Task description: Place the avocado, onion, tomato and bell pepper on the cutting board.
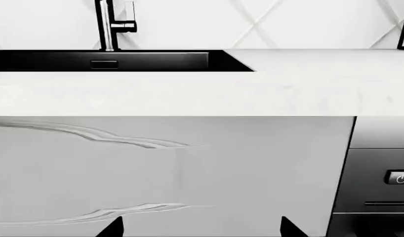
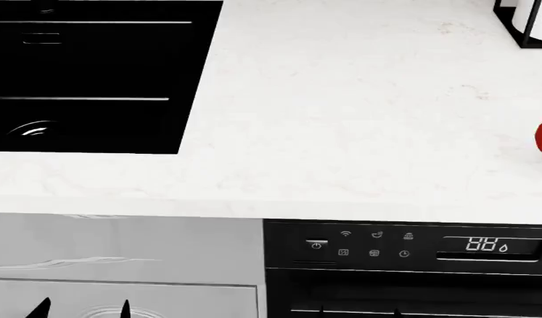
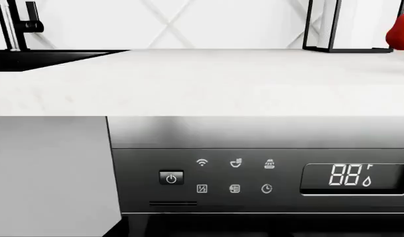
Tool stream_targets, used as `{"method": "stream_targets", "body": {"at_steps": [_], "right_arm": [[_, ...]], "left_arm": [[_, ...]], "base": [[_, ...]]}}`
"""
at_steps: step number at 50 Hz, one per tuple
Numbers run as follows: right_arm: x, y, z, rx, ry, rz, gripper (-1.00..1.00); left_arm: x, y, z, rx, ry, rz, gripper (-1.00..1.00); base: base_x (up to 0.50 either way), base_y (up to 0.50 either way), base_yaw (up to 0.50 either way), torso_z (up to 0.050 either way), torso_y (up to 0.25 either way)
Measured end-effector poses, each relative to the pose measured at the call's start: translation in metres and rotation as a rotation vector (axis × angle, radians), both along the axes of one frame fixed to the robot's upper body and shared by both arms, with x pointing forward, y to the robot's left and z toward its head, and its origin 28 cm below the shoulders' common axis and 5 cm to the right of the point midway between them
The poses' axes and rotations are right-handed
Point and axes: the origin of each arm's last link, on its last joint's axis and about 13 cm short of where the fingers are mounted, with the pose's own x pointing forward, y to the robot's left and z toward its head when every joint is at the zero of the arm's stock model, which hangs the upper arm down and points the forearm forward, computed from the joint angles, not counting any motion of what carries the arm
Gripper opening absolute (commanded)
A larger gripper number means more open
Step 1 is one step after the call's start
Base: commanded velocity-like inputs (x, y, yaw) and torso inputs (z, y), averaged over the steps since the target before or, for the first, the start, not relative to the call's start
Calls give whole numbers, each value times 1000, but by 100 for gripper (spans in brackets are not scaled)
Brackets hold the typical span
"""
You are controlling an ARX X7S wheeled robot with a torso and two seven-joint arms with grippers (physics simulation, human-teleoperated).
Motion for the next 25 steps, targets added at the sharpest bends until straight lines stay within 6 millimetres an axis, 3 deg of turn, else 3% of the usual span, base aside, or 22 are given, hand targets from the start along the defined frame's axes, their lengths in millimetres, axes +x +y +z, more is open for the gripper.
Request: {"method": "stream_targets", "body": {"at_steps": [25], "right_arm": [[0, 1, -1, -34, -7, -1, 100]], "left_arm": [[1, 1, 1, -12, -13, 4, 100]], "base": [[0, 27, 0, 0, 0]]}}
